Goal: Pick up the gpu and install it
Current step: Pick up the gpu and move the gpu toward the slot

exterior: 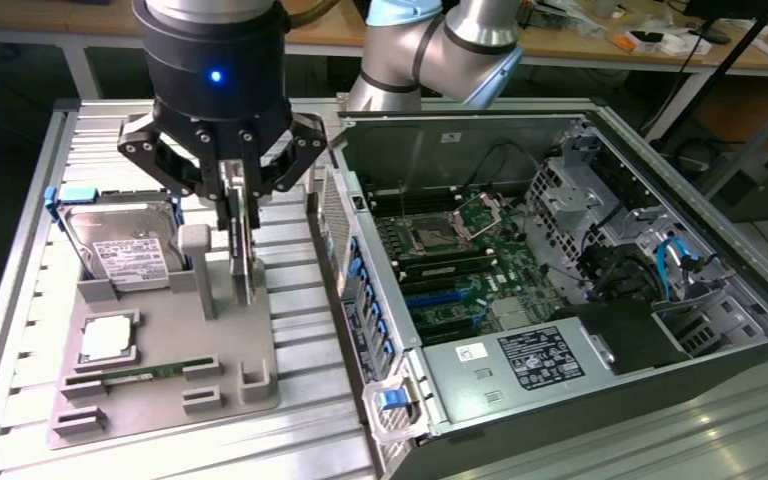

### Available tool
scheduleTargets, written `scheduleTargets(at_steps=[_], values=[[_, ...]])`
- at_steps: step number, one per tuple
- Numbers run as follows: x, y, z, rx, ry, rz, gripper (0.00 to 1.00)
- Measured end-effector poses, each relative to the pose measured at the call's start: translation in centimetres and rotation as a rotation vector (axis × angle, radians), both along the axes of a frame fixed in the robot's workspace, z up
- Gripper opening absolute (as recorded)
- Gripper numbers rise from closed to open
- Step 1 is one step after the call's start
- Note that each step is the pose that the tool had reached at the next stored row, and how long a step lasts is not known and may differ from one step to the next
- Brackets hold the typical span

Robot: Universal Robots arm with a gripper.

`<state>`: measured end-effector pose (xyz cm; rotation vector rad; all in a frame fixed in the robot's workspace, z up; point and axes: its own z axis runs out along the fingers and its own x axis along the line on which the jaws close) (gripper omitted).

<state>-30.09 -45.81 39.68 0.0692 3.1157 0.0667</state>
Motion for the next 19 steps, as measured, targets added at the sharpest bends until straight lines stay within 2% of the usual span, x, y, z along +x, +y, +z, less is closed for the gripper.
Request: scheduleTargets(at_steps=[6, 12, 16, 19], values=[[0.0, 0.0, 2.26, -0.0002, 0.0, 0.0, 0.27], [0.1, 0.01, 2.41, -0.0003, 0.0001, 0.0, 0.27], [1.4, 0.0, 2.41, -0.0003, 0.0022, 0.0, 0.27], [3.4, 0.0, 2.4, -0.0002, 0.0073, 0.0, 0.27]])
